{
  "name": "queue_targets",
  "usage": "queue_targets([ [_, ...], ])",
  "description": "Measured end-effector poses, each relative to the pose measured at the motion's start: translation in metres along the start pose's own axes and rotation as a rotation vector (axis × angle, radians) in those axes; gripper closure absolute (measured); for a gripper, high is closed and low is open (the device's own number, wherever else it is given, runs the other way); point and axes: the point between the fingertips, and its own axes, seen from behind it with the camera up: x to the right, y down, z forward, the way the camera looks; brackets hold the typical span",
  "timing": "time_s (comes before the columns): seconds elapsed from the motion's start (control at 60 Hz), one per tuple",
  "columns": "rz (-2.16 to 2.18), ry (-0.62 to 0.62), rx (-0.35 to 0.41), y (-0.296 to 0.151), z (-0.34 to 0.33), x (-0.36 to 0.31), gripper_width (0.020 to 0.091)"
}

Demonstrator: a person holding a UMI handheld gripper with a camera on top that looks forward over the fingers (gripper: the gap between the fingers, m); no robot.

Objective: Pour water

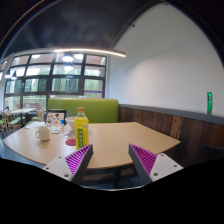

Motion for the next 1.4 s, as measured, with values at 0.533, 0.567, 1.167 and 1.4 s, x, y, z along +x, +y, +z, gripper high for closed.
queue_targets([
  [0.533, 0.006, -0.113, 0.03, -0.005, 0.106, -0.105, 0.0276],
  [0.567, 0.016, -0.127, 0.031, -0.005, 0.115, -0.115, 0.0277],
  [1.167, 0.017, 0.1, 0.024, -0.001, 0.237, -0.143, 0.0787],
  [1.4, -0.343, 0.142, 0.085, -0.087, 0.226, -0.204, 0.0788],
])
